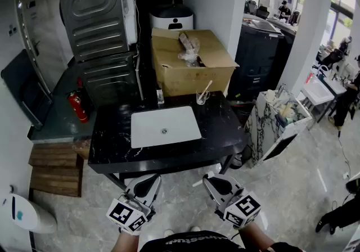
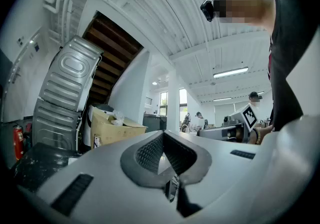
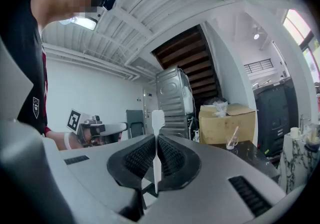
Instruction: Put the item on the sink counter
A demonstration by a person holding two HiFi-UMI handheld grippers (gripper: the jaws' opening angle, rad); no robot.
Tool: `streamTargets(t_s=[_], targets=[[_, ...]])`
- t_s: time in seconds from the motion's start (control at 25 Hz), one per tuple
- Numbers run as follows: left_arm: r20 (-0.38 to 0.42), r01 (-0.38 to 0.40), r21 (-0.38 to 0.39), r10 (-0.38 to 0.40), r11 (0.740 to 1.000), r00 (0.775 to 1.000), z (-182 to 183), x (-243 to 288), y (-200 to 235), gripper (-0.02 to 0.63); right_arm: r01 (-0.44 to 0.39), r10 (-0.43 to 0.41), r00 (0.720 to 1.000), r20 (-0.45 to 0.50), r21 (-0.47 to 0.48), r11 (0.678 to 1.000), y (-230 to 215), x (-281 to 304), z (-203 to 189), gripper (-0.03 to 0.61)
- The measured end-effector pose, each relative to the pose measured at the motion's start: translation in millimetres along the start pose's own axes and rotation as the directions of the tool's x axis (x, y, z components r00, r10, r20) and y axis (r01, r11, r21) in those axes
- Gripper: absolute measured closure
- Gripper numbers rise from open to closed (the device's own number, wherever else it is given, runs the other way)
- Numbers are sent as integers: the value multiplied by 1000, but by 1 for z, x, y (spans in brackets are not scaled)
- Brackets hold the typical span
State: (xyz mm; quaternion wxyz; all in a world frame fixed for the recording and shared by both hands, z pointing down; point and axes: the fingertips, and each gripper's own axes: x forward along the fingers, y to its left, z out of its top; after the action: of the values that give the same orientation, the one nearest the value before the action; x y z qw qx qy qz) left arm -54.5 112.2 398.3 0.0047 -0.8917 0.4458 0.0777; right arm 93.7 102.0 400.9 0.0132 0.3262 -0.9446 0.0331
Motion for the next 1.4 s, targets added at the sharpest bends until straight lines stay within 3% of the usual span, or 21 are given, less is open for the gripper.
streamTargets(t_s=[0.6,1.4], targets=[[7,15,3,-15,1000,1000,5,0,-1,598,24,-24,1000,5,-24,999,2,1,4,534],[19,15,-5,-15,1000,1000,8,-19,14,598,28,-28,1000,10,19,999,18,14,7,534]])
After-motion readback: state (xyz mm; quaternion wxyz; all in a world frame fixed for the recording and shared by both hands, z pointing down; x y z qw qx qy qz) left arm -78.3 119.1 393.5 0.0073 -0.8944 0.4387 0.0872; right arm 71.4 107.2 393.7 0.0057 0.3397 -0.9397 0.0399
